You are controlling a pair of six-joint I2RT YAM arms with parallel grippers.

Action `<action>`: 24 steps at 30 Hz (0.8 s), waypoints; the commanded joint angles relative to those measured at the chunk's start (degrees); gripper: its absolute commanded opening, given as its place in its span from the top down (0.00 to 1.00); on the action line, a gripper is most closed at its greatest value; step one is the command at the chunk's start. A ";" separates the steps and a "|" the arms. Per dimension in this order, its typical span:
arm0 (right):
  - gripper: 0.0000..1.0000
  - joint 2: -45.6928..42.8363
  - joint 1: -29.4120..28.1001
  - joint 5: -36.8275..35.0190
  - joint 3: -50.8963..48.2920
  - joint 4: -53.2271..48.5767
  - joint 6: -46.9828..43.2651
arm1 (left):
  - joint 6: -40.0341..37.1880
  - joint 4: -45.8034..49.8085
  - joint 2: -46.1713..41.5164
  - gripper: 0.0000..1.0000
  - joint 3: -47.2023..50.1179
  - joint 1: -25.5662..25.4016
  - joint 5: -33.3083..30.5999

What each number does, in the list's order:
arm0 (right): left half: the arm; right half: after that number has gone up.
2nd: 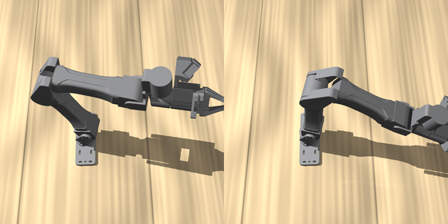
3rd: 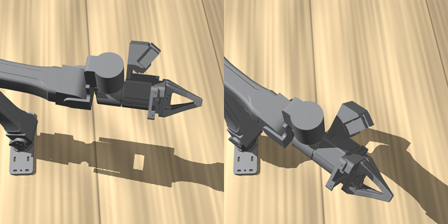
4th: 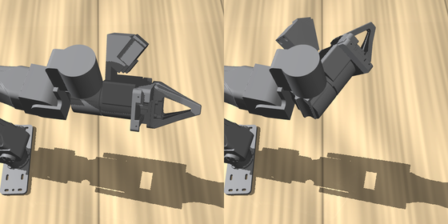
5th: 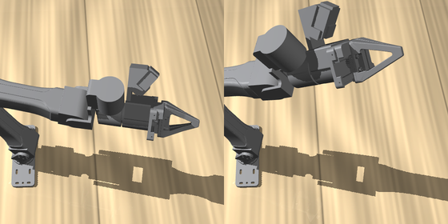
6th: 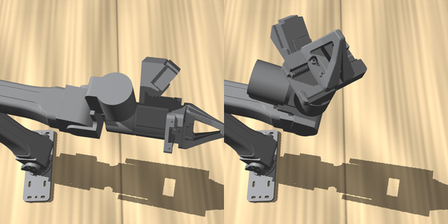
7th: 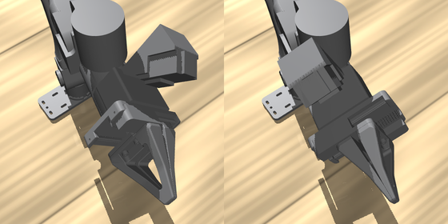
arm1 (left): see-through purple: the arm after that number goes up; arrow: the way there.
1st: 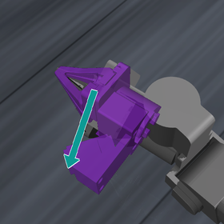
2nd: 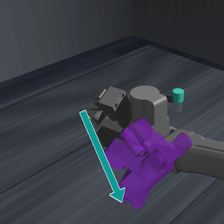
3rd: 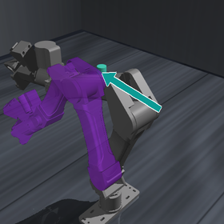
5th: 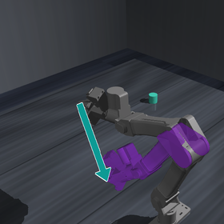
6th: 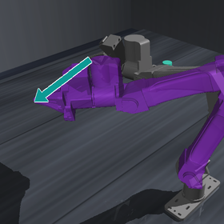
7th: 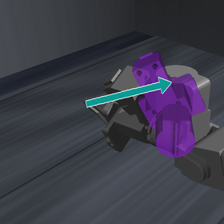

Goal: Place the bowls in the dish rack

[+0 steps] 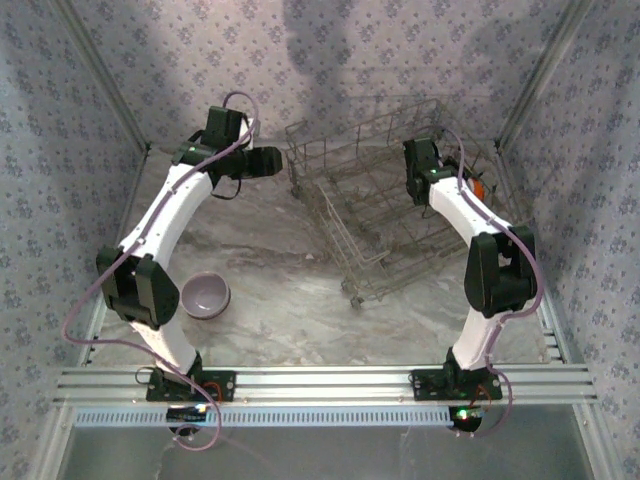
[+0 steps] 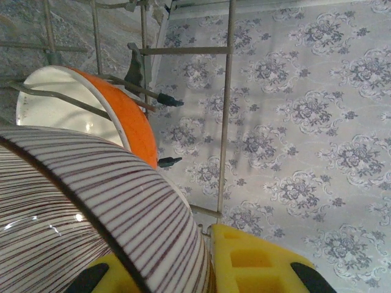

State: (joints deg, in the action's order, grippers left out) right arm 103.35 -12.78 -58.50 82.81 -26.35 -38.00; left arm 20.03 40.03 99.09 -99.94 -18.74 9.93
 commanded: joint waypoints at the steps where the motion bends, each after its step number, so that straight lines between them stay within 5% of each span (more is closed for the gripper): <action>1: 1.00 1.10 0.21 -3.77 0.70 -0.14 0.36 | -0.60 -0.83 -2.67 0.34 0.51 0.42 1.57; 24: 1.00 1.84 2.02 -7.81 5.17 -1.97 -0.96 | -0.26 -3.36 -3.72 0.34 2.63 0.55 2.28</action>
State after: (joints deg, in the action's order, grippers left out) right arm 105.36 -11.86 -61.80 86.26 -28.25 -37.50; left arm 20.03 38.63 97.80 -97.95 -18.74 11.18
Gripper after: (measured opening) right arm 0.142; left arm 0.662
